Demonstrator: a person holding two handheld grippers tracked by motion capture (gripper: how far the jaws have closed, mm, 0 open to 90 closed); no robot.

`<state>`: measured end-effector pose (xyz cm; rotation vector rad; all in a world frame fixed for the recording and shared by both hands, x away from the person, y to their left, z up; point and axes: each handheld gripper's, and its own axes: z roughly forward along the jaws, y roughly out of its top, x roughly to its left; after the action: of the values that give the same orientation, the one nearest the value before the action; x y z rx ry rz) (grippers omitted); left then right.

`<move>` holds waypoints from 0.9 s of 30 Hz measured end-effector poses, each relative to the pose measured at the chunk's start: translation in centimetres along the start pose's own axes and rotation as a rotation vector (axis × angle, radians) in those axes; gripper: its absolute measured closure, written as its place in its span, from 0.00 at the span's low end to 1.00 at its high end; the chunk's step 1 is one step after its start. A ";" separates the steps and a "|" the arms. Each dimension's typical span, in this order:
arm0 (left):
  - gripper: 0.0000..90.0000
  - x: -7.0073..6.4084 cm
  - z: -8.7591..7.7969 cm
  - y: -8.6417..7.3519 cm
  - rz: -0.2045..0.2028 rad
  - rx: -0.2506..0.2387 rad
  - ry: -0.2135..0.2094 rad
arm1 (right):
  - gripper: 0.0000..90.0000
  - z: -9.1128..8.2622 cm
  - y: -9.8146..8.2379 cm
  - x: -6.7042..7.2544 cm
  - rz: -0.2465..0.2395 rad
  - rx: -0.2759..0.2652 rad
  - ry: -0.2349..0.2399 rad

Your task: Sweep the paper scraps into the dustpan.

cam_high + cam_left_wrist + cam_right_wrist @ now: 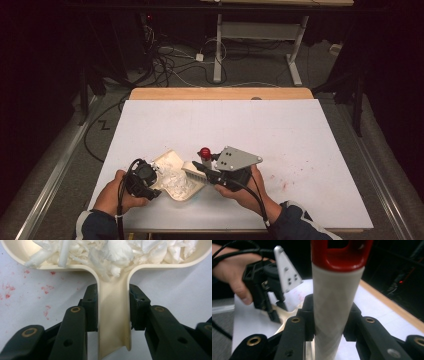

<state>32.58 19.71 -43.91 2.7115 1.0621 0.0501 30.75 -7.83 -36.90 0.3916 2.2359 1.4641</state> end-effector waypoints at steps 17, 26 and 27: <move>0.70 0.1 0.2 -0.1 -0.006 -0.004 -0.004 | 0.78 -0.2 -0.8 -1.6 0.027 0.012 -0.087; 0.70 0.4 0.1 -0.2 -0.046 -0.046 0.011 | 0.78 -4.8 -0.6 -4.3 0.081 -0.021 -0.080; 0.70 0.5 0.1 -0.3 -0.057 -0.056 0.016 | 0.78 -5.4 -0.6 -4.6 0.084 -0.024 -0.080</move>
<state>32.75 20.17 -44.10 2.6336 1.1238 0.0904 32.00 -14.48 -34.64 0.5333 2.1615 1.4889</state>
